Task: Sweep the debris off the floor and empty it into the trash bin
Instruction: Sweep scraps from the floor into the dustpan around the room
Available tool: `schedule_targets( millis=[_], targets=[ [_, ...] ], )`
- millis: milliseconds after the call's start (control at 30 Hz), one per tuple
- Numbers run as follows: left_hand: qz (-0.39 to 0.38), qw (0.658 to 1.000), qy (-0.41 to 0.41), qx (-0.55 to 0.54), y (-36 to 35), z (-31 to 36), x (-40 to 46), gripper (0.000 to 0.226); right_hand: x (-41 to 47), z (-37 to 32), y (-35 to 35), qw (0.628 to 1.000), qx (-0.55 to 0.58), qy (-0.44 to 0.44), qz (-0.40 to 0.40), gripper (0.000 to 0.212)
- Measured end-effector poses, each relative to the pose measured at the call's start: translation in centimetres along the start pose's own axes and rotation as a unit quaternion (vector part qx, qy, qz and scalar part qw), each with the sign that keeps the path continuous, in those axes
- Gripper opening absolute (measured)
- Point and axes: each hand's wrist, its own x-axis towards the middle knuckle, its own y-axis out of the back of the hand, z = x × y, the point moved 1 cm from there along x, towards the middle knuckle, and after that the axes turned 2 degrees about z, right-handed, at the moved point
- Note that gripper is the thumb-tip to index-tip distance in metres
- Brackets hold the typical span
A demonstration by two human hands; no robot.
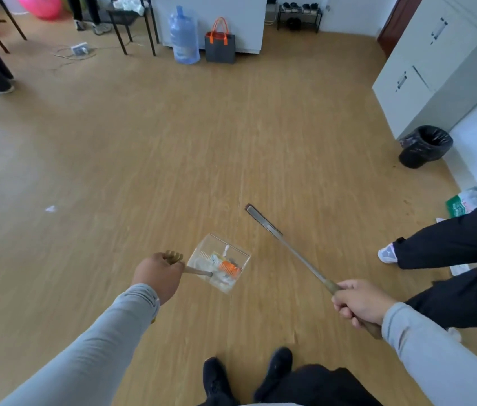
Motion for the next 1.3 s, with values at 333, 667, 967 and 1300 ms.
schedule_targets(
  millis=[333, 667, 967, 1300],
  targets=[
    [0.014, 1.000, 0.006, 0.004, -3.2, 12.4, 7.9, 0.019, 10.0, -7.4, 8.5, 0.997, 0.073, -0.008, -0.025, 0.013],
    [0.021, 1.000, -0.007, -0.022, -7.3, 27.5, 15.9, 0.018, 17.5, -14.3, 19.3, 0.994, 0.109, -0.024, 0.014, 0.010],
    [-0.021, 0.996, -0.053, -0.065, -9.0, 35.6, 23.2, 0.011, 19.0, -18.9, 23.3, 0.990, 0.112, -0.055, 0.066, 0.011],
    [-0.087, 0.989, -0.087, -0.076, -5.4, 42.9, 36.0, 0.011, 21.6, -29.2, 21.3, 0.977, 0.154, -0.075, 0.124, 0.007]
  ],
)
